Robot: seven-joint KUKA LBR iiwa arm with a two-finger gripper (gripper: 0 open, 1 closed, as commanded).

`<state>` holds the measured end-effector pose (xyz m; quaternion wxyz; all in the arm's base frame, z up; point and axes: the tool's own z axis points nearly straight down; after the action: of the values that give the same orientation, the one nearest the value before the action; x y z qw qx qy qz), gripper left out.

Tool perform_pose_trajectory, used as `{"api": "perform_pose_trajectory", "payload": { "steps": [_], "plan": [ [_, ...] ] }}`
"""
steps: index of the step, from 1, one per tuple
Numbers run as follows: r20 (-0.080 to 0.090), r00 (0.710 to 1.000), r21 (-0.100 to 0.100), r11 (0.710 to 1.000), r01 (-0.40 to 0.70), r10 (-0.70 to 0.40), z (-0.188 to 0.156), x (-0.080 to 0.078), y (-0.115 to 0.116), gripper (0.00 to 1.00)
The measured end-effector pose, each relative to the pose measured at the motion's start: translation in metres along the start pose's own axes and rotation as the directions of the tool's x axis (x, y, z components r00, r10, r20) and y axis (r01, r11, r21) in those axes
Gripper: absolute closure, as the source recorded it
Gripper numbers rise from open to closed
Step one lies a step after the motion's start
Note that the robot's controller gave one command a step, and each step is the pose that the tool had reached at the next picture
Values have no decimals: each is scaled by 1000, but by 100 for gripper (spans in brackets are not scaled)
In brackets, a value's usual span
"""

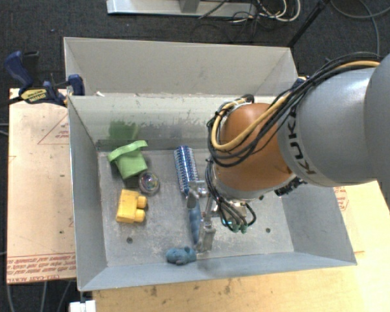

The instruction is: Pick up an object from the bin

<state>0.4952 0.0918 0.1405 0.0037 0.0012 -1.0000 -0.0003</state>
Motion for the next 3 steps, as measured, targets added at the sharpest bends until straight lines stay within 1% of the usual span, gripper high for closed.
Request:
{"api": "perform_pose_trajectory", "payload": {
  "steps": [1, 2, 3],
  "plan": [
    [19, 997, -5, 997, 79, -79, -53, -68, 90, 0],
    [2, 964, 2, 964, 267, -267, 69, -87, 100, 0],
    [8, 964, 1, 964, 265, -265, 65, -89, 100, 100]
  ]
}}
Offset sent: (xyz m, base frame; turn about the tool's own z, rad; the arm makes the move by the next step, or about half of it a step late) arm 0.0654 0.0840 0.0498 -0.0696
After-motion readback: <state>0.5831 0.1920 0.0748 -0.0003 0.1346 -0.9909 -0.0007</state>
